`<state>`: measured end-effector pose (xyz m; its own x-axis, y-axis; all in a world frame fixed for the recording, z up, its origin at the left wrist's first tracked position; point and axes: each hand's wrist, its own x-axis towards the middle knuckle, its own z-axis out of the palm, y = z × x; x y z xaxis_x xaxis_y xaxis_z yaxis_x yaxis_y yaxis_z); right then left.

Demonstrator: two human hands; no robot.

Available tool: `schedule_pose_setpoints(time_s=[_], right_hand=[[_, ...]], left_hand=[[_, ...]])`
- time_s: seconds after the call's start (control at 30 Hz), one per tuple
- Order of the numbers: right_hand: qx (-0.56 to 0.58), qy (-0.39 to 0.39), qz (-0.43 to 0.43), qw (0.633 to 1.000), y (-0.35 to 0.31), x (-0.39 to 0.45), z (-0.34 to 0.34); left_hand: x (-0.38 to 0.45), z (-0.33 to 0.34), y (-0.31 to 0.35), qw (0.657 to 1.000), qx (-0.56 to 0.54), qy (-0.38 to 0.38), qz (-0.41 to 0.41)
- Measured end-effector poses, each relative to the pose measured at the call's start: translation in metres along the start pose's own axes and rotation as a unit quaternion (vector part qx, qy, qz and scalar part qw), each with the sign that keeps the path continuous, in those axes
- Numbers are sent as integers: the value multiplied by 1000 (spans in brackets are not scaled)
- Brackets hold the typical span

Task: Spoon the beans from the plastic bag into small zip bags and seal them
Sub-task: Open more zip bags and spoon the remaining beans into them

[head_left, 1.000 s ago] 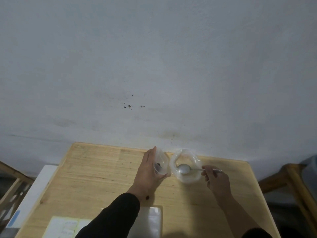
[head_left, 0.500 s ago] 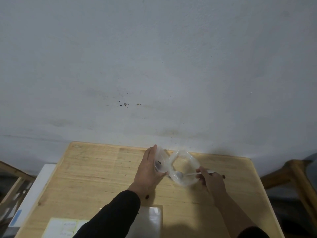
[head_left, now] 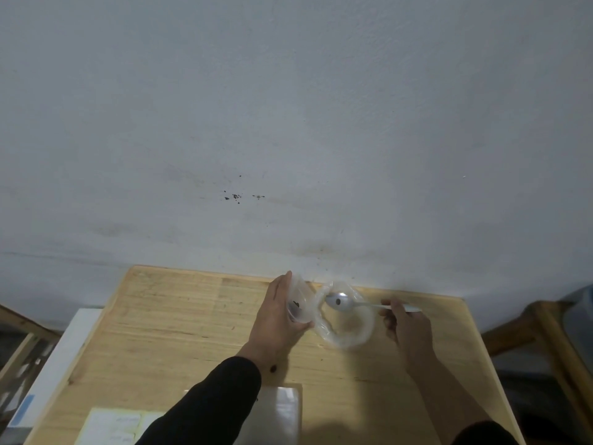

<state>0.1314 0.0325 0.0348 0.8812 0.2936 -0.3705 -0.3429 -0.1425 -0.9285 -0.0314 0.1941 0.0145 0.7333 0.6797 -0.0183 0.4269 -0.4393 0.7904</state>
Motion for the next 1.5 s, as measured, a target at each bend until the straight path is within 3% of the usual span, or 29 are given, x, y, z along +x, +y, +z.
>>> schedule_pose_setpoints(time_s=[0.2, 0.3, 0.37, 0.43, 0.57, 0.7, 0.87, 1.13, 1.37, 1.5], right_hand=[[-76, -90, -119, 986, -40, -26, 23], [-192, -135, -219, 947, -50, -42, 32], [-243, -133, -261, 925, -54, -50, 34], [-229, -105, -273, 929, -58, -55, 29], [-107, 17, -238, 965, -51, -56, 0], [-139, 107, -169, 970, -12, -54, -33], [-168, 137, -62, 974, 41, -48, -50], [-230, 174, -52, 956, 71, -46, -33], [-347, 171, -109, 916, 82, -38, -28], [-311, 158, -115, 930, 52, -45, -16]], left_hand=[[-1, -1, 3, 1000, -6, -1, -6], [-1, -1, 2, 1000, 0, -2, -6], [-2, -2, 2, 1000, -4, 0, -2], [-3, -4, 3, 1000, -13, 5, 0], [-6, -8, 3, 1000, -28, 14, -4], [-9, -9, 2, 1000, -18, 21, 4], [-8, -11, 0, 1000, -3, 27, 1], [-9, -17, 0, 999, -4, 34, -2], [-12, -24, 7, 999, -5, 34, 20], [-14, -31, 12, 998, -16, 32, 44]])
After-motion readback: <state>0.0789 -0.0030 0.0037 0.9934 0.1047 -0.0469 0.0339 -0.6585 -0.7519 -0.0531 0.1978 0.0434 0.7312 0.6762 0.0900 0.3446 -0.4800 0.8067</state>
